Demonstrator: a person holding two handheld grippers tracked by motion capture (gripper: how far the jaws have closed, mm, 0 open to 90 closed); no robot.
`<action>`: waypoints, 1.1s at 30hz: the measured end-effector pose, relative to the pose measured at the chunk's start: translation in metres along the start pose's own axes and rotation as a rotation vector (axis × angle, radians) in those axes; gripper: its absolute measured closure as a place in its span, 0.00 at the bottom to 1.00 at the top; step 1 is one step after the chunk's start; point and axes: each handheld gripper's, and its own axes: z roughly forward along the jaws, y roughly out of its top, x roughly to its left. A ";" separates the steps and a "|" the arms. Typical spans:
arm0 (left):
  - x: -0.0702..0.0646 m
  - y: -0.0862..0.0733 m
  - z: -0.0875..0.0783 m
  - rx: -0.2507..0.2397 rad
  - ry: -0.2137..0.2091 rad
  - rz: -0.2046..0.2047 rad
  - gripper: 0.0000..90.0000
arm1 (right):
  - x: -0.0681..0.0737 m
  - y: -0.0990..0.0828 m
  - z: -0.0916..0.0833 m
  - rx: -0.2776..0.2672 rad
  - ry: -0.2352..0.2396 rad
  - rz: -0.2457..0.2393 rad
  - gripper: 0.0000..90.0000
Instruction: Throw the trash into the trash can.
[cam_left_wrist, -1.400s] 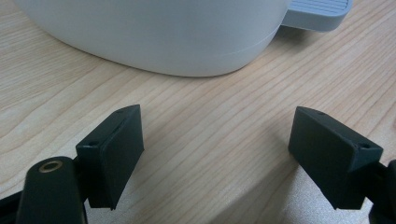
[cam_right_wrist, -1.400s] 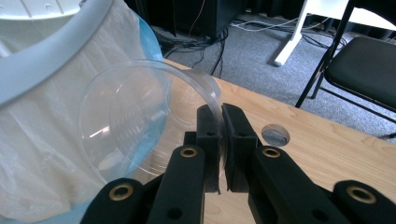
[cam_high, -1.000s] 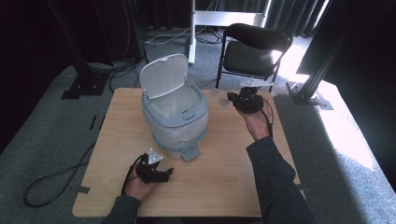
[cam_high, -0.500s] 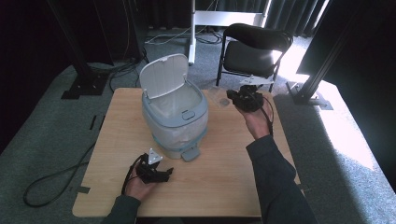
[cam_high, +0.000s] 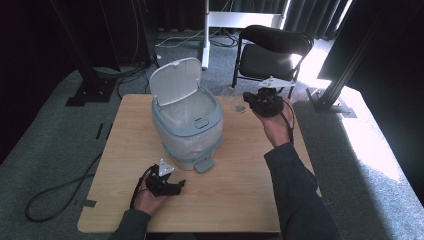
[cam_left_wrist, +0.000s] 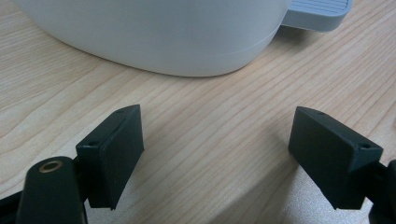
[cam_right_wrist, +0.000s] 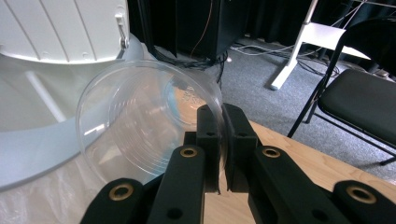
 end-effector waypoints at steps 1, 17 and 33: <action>0.000 0.000 0.000 0.000 0.000 0.000 0.20 | 0.000 0.001 0.000 -0.004 -0.001 -0.007 0.96; 0.000 0.000 0.000 0.002 0.000 0.001 0.20 | 0.014 0.016 -0.009 -0.046 0.005 -0.043 0.96; 0.000 0.000 0.000 0.003 -0.002 0.002 0.20 | 0.035 0.035 -0.005 -0.069 0.048 -0.075 0.96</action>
